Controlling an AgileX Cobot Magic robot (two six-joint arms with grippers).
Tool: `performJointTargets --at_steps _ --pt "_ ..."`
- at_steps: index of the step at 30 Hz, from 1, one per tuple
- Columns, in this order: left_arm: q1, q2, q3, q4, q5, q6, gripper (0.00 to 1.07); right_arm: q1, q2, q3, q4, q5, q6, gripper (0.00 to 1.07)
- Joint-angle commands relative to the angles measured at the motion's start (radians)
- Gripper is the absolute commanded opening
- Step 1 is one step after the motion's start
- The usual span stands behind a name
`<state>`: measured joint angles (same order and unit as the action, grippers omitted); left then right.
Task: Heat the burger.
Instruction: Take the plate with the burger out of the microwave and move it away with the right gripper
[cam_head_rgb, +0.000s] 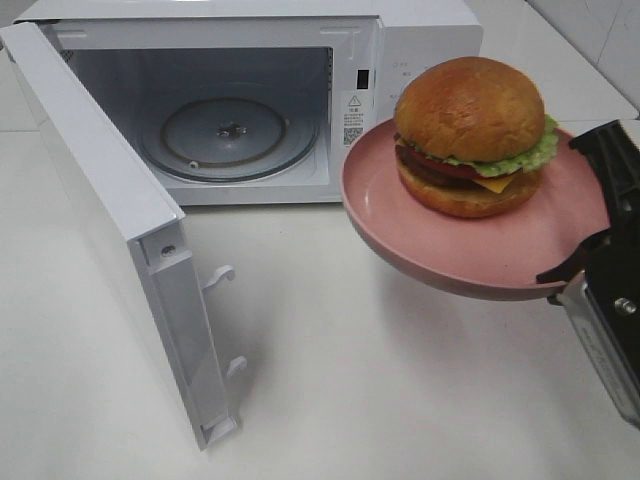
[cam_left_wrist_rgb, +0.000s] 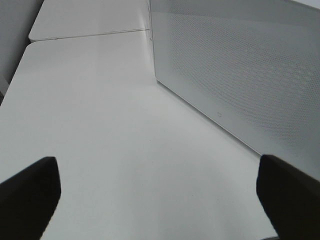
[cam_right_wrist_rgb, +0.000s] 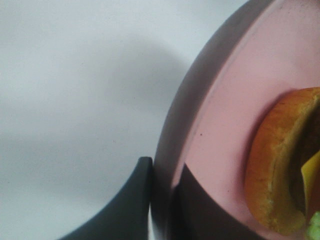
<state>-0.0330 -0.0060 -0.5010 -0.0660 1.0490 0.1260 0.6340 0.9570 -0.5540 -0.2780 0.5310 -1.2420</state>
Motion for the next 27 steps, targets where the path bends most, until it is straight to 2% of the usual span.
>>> performJointTargets --at_steps 1,4,6,21,27 --pt "0.003 -0.016 0.004 -0.001 -0.009 0.0 1.0 -0.001 -0.076 -0.006 -0.08 0.009 0.127 0.0" --pt "0.003 -0.016 0.004 -0.001 -0.009 0.0 1.0 -0.001 -0.089 -0.006 -0.091 0.024 0.149 0.0" --pt "0.003 -0.016 0.004 -0.001 -0.009 0.0 1.0 -0.001 -0.122 -0.006 -0.133 0.084 0.256 0.0" --pt "0.003 -0.016 0.004 -0.001 -0.009 0.0 1.0 -0.001 -0.13 -0.006 -0.275 0.258 0.64 0.0" --pt "0.003 -0.016 0.004 -0.001 -0.009 0.0 1.0 -0.001 -0.13 -0.006 -0.387 0.33 0.848 0.0"
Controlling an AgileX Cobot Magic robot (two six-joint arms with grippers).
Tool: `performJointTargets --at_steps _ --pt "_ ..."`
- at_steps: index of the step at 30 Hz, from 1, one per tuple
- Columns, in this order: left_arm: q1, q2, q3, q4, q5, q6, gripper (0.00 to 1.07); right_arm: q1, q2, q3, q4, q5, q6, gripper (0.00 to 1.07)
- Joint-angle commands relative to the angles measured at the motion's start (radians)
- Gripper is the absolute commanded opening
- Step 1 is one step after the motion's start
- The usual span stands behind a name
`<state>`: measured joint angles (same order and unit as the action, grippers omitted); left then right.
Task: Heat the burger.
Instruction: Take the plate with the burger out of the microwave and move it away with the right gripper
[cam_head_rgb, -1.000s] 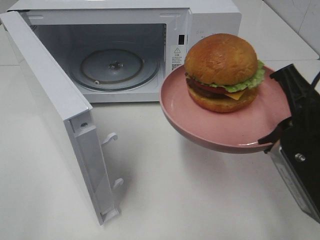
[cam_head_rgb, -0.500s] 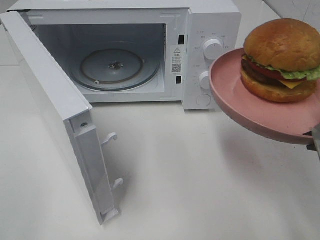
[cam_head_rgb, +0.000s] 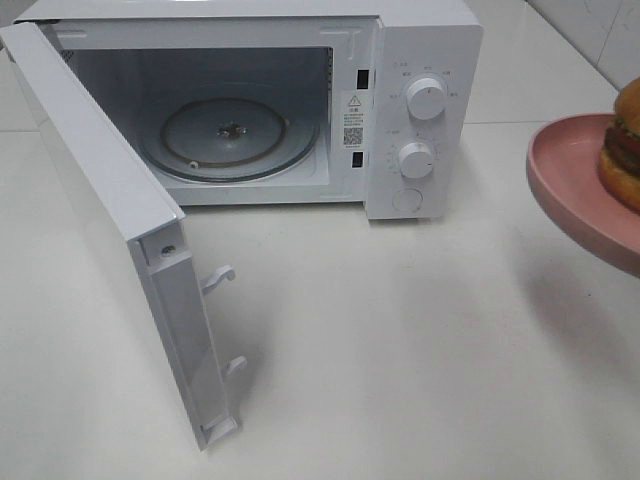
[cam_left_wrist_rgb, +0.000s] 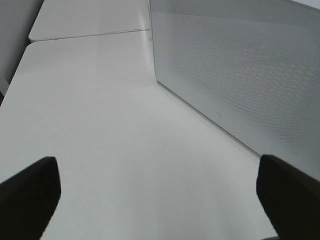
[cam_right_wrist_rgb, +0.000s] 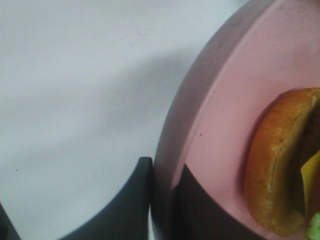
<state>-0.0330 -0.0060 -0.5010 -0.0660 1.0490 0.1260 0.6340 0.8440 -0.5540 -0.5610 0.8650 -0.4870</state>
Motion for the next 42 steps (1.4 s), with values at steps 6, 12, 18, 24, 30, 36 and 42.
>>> performJointTargets --at_steps 6,12,18,24,30,36,42 --pt "0.003 -0.016 0.004 -0.001 -0.009 0.0 1.0 -0.001 -0.01 -0.006 -0.157 0.07 0.225 0.0" --pt "0.003 -0.016 0.004 -0.001 -0.009 0.0 1.0 -0.001 0.046 -0.005 -0.222 0.153 0.404 0.0" --pt "0.003 -0.016 0.004 -0.001 -0.009 0.0 1.0 -0.001 0.109 -0.005 -0.265 0.204 0.575 0.0" --pt "0.003 -0.016 0.004 -0.001 -0.009 0.0 1.0 -0.001 0.169 -0.005 -0.291 0.245 0.702 0.0" --pt "0.003 -0.016 0.004 -0.001 -0.009 0.0 1.0 -0.001 0.278 -0.008 -0.311 0.26 0.945 0.0" --pt "0.003 -0.016 0.004 -0.001 -0.009 0.0 1.0 -0.001 0.42 -0.058 -0.313 0.276 1.139 0.0" --pt "0.003 -0.016 0.004 -0.001 -0.009 0.0 1.0 -0.001 0.511 -0.104 -0.308 0.266 1.23 0.0"
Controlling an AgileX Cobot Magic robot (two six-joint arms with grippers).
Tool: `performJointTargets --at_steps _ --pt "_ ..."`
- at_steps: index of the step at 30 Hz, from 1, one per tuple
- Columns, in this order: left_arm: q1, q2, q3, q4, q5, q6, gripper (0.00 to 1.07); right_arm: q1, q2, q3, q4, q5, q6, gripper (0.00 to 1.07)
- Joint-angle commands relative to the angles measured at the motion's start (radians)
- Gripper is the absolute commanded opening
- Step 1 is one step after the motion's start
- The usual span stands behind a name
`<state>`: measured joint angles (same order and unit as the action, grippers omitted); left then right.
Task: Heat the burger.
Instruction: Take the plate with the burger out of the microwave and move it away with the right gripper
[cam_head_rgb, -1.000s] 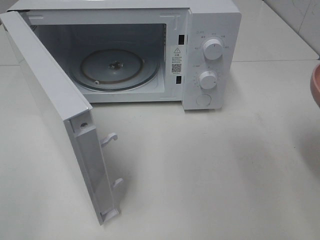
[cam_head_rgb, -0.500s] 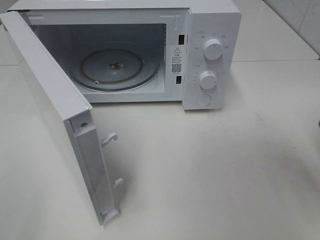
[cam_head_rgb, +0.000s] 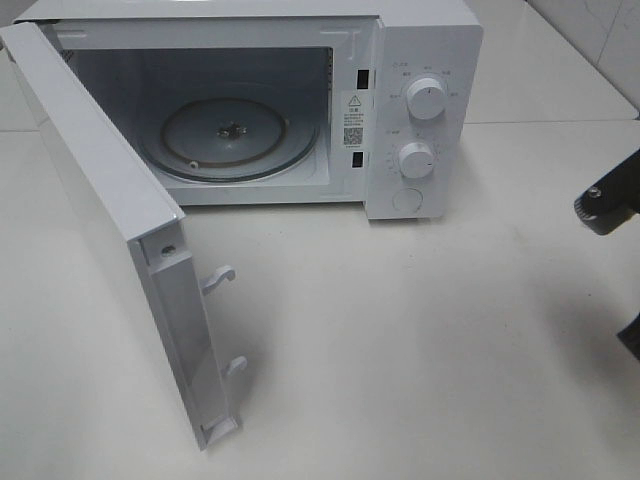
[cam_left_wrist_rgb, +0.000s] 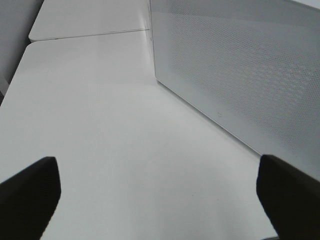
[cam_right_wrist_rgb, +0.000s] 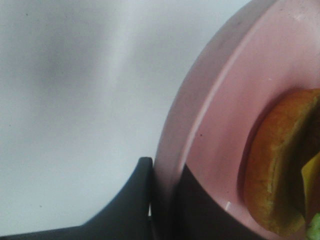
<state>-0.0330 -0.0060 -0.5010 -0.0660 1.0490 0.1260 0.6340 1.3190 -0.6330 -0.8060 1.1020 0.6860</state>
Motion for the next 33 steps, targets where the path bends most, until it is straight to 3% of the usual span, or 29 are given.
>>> performJointTargets --at_steps 1,7,20,33 --pt "0.003 -0.016 0.004 -0.001 -0.009 0.0 1.0 -0.001 0.056 -0.039 -0.061 0.024 0.084 0.0" --pt "0.003 -0.016 0.004 -0.001 -0.009 0.0 1.0 -0.025 0.097 -0.057 -0.061 0.021 0.101 0.0" --pt "0.003 -0.016 0.004 -0.001 -0.009 0.0 1.0 -0.186 0.26 -0.057 -0.063 -0.111 0.151 0.0" --pt "0.003 -0.016 0.004 -0.001 -0.009 0.0 1.0 -0.248 0.433 -0.057 -0.087 -0.219 0.233 0.01"
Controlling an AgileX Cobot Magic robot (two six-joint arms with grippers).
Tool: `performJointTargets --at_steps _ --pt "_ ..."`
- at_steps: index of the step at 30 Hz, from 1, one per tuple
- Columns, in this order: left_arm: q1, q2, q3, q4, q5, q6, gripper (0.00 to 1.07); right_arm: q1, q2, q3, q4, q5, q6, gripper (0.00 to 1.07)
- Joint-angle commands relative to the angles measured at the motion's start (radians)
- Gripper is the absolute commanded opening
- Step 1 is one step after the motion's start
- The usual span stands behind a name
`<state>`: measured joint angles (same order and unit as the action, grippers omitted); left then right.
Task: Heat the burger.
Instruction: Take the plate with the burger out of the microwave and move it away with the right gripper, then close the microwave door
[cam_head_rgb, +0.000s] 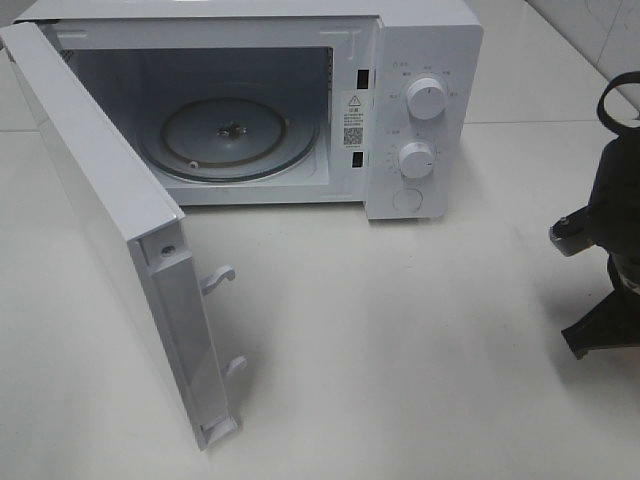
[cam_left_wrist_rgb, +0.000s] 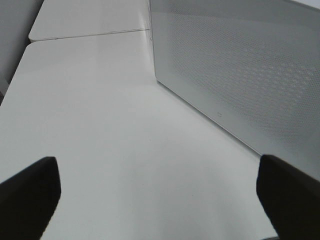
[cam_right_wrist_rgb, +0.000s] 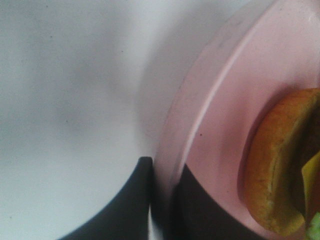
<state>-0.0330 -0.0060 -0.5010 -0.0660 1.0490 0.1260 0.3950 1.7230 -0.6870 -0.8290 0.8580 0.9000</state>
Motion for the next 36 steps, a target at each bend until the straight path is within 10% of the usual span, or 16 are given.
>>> performJointTargets --at_steps 1,17,27,36 --pt "0.003 -0.016 0.004 -0.001 -0.009 0.0 1.0 -0.009 0.029 -0.003 -0.064 0.025 0.019 0.01" --pt "0.003 -0.016 0.004 -0.001 -0.009 0.0 1.0 -0.009 0.146 -0.003 -0.065 -0.044 0.088 0.1" --pt "0.003 -0.016 0.004 -0.001 -0.009 0.0 1.0 -0.006 0.004 -0.003 0.041 -0.044 -0.058 0.54" --pt "0.003 -0.016 0.004 -0.001 -0.009 0.0 1.0 -0.006 -0.228 -0.003 0.309 -0.102 -0.346 0.69"
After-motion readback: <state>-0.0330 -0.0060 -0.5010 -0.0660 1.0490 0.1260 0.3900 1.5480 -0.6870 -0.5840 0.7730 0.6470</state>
